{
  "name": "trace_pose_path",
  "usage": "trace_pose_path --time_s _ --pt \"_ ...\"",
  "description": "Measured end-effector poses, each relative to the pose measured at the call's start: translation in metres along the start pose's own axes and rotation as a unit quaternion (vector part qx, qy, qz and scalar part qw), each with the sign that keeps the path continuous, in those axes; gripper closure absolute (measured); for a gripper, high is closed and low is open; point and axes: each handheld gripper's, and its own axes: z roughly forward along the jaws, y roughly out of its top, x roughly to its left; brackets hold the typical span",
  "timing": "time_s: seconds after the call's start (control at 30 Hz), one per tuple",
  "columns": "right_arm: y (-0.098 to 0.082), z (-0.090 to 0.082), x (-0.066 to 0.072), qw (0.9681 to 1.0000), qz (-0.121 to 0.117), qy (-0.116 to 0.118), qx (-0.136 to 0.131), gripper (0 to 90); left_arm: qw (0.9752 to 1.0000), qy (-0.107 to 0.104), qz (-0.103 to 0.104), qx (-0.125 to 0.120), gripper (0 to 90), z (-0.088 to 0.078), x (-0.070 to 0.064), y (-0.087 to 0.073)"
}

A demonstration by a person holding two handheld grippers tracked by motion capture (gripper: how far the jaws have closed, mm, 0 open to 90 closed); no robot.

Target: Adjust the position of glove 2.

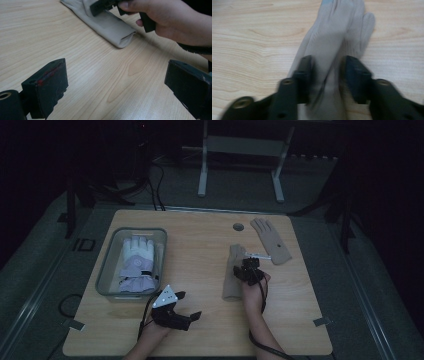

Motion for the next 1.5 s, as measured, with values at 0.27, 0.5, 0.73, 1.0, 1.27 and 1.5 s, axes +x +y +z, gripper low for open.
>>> trace_pose_path --time_s 0.27,0.5,0.73,1.0,1.27,1.5 --pt "0.017 -0.018 -0.011 0.9980 -0.059 0.016 -0.017 39.9 1.0000 0.002 0.001 -0.007 5.1 -0.001 -0.001 -0.001" --pt "0.041 -0.035 -0.043 0.9944 -0.100 0.022 -0.025 45.9 0.9999 0.003 0.004 -0.010 5.9 -0.002 -0.001 -0.001" --pt "0.068 -0.049 -0.075 0.9872 -0.150 0.032 -0.044 44.1 0.9999 0.000 0.003 -0.011 5.9 -0.001 -0.001 -0.002" --pt "0.095 -0.048 -0.118 0.9858 -0.155 0.026 -0.059 42.6 0.9999 -0.003 0.004 -0.012 5.9 -0.002 -0.002 -0.002" --pt "0.111 -0.025 -0.149 0.9878 -0.142 0.032 -0.054 43.6 0.9999 -0.004 0.004 -0.013 5.9 -0.002 -0.002 -0.002" --pt "0.117 0.019 -0.159 0.9909 -0.133 0.016 -0.012 45.0 0.9999 -0.005 -0.001 -0.016 5.9 -0.002 -0.001 -0.002"
